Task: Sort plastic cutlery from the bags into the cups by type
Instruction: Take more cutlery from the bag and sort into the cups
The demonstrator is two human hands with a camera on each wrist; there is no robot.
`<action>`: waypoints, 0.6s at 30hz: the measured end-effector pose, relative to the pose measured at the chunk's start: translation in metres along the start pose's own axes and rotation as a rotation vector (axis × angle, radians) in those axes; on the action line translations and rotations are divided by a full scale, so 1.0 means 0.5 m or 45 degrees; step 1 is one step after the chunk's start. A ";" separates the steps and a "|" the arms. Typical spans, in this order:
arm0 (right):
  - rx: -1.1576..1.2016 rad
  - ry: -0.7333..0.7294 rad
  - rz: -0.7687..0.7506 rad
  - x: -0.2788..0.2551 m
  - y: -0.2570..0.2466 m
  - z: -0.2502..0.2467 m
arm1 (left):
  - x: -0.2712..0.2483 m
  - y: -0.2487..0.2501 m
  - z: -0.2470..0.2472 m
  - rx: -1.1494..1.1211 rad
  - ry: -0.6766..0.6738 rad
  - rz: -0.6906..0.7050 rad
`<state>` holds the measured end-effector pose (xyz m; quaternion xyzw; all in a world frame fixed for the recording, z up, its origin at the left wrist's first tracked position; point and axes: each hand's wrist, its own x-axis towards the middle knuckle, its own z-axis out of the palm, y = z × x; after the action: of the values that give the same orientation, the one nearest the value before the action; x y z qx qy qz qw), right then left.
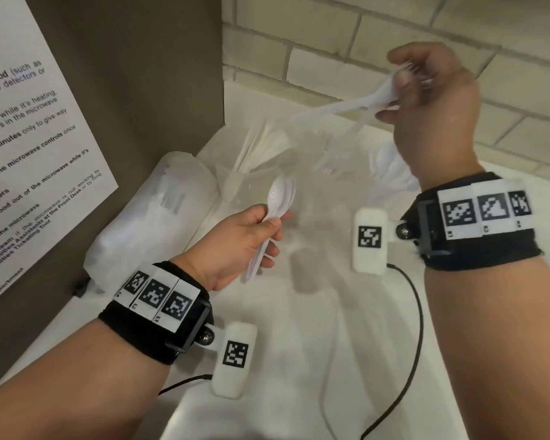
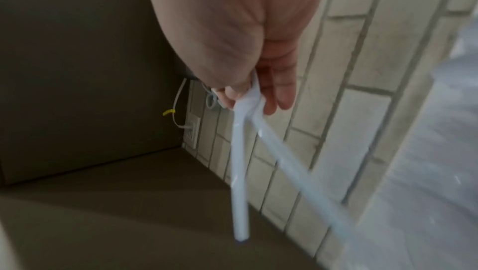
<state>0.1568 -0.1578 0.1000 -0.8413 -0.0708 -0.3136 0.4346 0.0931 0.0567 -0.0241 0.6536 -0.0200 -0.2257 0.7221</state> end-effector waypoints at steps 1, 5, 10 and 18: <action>-0.079 0.051 -0.018 0.014 0.011 -0.008 | 0.000 0.000 0.000 0.005 0.019 0.001; -0.297 0.107 -0.176 0.044 0.047 -0.003 | 0.001 0.001 0.000 0.053 0.055 0.019; -0.511 0.028 -0.272 0.038 0.075 0.033 | 0.001 0.005 0.001 0.000 0.109 0.027; -0.544 -0.064 -0.285 0.023 0.088 0.087 | -0.001 0.007 -0.001 0.099 0.123 0.053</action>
<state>0.2034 -0.1530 0.0581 -0.9086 -0.1064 -0.3464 0.2076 0.0937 0.0574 -0.0204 0.6908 -0.0076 -0.1777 0.7008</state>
